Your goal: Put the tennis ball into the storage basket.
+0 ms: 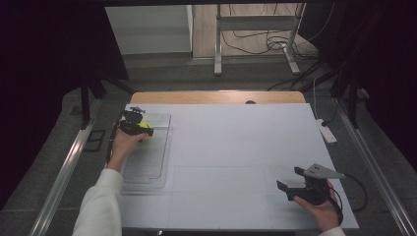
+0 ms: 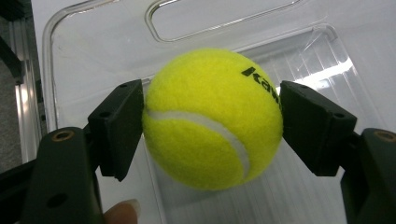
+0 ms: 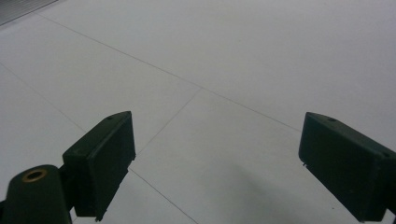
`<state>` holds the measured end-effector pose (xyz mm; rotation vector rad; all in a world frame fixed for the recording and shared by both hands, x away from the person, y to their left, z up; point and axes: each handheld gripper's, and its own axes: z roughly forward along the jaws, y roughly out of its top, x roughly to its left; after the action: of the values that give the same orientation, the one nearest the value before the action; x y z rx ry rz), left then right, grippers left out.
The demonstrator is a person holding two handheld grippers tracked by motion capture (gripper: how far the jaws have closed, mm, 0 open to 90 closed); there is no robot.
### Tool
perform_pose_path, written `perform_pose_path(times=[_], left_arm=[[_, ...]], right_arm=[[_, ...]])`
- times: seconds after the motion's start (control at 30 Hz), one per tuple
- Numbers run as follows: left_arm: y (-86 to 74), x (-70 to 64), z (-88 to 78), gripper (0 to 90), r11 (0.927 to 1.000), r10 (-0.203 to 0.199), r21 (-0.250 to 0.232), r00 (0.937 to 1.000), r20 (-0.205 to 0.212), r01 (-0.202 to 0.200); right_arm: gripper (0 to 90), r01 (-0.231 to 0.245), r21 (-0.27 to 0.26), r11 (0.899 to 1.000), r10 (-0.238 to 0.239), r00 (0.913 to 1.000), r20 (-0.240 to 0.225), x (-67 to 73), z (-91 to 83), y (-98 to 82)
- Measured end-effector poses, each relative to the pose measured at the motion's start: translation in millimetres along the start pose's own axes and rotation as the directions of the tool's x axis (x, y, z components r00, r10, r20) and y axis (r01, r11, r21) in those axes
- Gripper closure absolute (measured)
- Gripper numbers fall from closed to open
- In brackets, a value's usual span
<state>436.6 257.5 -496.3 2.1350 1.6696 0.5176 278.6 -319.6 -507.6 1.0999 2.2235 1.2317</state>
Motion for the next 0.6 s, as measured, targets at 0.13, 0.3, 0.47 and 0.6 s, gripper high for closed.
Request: perform_pose_path(times=[0.13,0.3,0.47,0.6], left_arm=[[-0.6,0.3,-0.3,25.5,1.0000,0.002,-0.004,1.0000,0.001,-0.002],[-1.2,-0.2,0.0,24.7,0.9999,0.000,-0.010,1.0000,-0.001,0.000],[-0.8,-0.2,-2.6,18.5,0.9995,-0.006,-0.030,1.0000,0.008,0.006],[-1.2,0.2,-6.6,14.6,0.9981,-0.009,-0.061,0.9998,0.020,0.010]], right_arm=[[10.9,0.000,0.003,1.000,0.000,1.0000,0.003,0.1,0.4,0.1],[10.9,0.003,0.002,1.000,-0.003,1.0000,0.000,0.7,0.4,0.1],[10.9,0.002,0.002,1.000,-0.002,1.0000,0.000,0.5,0.5,0.0],[10.9,0.003,0.003,1.000,-0.003,1.0000,0.001,0.6,0.6,0.0]])
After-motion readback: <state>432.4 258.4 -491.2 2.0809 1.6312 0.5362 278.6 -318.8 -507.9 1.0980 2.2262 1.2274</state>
